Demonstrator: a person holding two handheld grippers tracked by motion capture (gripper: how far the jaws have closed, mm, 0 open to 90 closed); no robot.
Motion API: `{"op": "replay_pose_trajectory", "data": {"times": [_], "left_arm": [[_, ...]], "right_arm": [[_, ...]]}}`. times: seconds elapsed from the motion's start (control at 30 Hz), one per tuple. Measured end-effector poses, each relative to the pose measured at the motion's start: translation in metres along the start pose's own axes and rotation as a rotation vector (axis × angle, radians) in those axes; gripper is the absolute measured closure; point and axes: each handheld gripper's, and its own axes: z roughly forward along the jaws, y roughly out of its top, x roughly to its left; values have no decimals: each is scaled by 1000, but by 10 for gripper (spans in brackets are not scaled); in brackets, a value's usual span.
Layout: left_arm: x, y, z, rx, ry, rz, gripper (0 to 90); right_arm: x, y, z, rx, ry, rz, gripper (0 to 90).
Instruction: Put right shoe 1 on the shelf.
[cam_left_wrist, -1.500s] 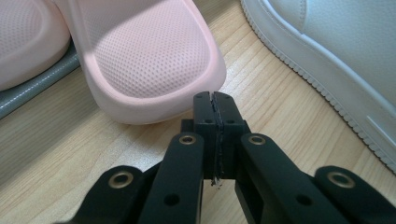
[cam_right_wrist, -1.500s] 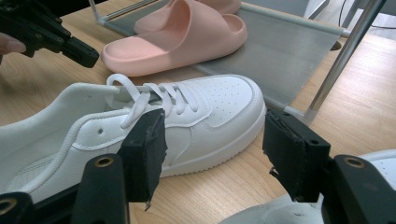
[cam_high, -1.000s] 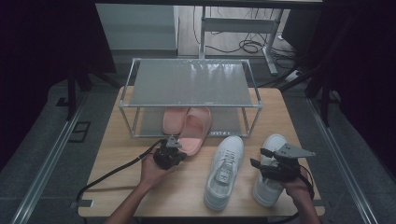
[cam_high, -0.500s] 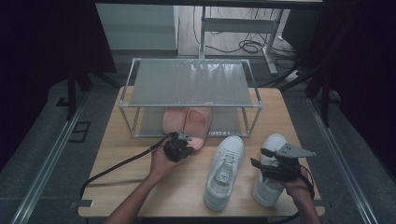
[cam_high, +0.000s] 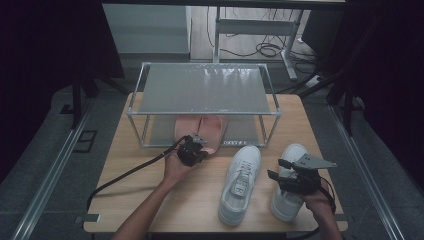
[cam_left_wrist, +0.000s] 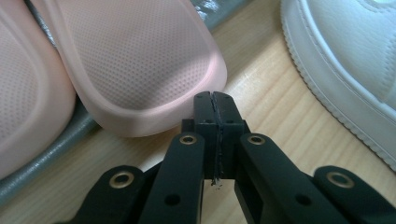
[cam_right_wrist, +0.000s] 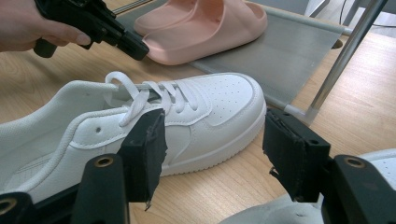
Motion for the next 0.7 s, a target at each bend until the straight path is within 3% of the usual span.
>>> {"op": "replay_pose_trajectory", "data": {"times": [0.43, 0.5, 0.7], "left_arm": [[10, 9, 9, 3, -4, -21, 900], [11, 12, 11, 9, 3, -5, 900], [14, 17, 18, 8, 19, -19, 898]], "right_arm": [[-1, 0, -1, 0, -1, 3, 397], [-1, 0, -1, 2, -2, 2, 397], [-1, 0, -1, 1, -2, 2, 397]]}}
